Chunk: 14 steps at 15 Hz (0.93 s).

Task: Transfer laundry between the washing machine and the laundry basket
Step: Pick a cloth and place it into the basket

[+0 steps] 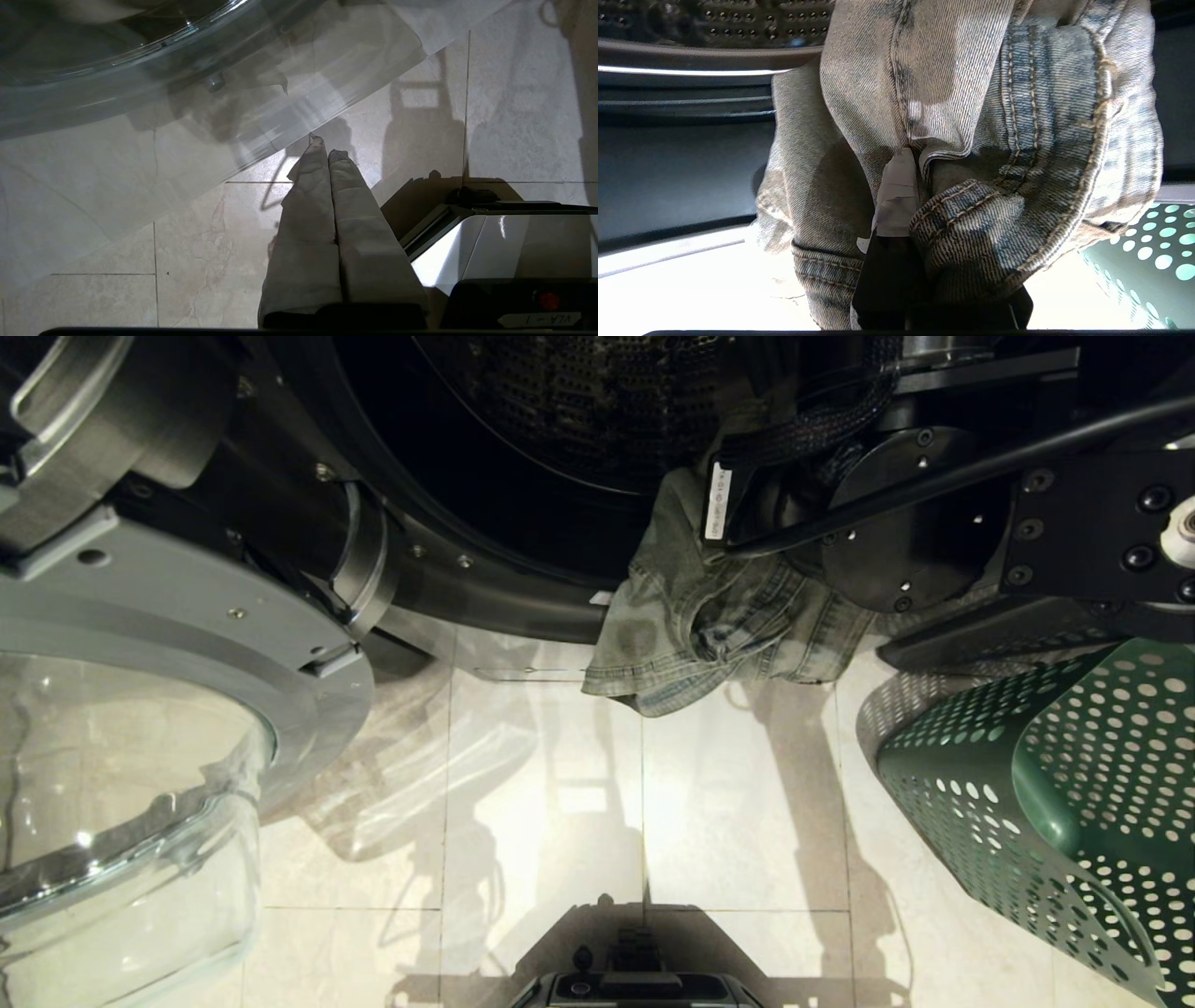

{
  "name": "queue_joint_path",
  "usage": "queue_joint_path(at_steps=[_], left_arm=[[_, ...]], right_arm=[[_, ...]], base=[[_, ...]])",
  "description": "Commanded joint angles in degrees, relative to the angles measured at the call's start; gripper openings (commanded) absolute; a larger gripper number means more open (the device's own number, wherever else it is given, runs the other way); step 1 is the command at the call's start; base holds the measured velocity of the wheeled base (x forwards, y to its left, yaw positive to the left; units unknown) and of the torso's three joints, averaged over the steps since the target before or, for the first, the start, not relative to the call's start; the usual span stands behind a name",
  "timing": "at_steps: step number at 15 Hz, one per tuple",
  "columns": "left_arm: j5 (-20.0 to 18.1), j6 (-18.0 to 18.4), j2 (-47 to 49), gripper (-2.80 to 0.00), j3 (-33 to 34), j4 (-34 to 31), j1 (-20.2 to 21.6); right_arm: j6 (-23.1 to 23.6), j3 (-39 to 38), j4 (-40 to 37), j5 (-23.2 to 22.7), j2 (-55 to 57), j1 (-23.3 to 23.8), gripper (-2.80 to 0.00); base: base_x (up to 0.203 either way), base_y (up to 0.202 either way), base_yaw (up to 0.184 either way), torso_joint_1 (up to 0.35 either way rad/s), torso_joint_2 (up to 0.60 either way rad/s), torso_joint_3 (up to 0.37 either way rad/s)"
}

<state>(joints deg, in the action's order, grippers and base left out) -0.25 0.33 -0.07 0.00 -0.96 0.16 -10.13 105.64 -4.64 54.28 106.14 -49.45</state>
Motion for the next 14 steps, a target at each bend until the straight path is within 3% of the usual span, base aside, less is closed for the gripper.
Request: queue_joint_path(at_steps=[1,14], left_arm=[[-0.02,0.02,-0.1,-2.8,0.08,0.0,0.02],[-0.02,0.02,-0.1,-2.8,0.0,0.0,0.02]], right_arm=[[-0.06,0.0,-0.02,0.3,-0.04,-0.38,-2.8],[-1.3,-0.53,-4.55,0.57,-3.27,-0.91,-2.8]], base=[[0.0,0.0,0.0,0.0,0.0,0.0],[0.0,0.0,0.0,0.0,0.0,0.0]])
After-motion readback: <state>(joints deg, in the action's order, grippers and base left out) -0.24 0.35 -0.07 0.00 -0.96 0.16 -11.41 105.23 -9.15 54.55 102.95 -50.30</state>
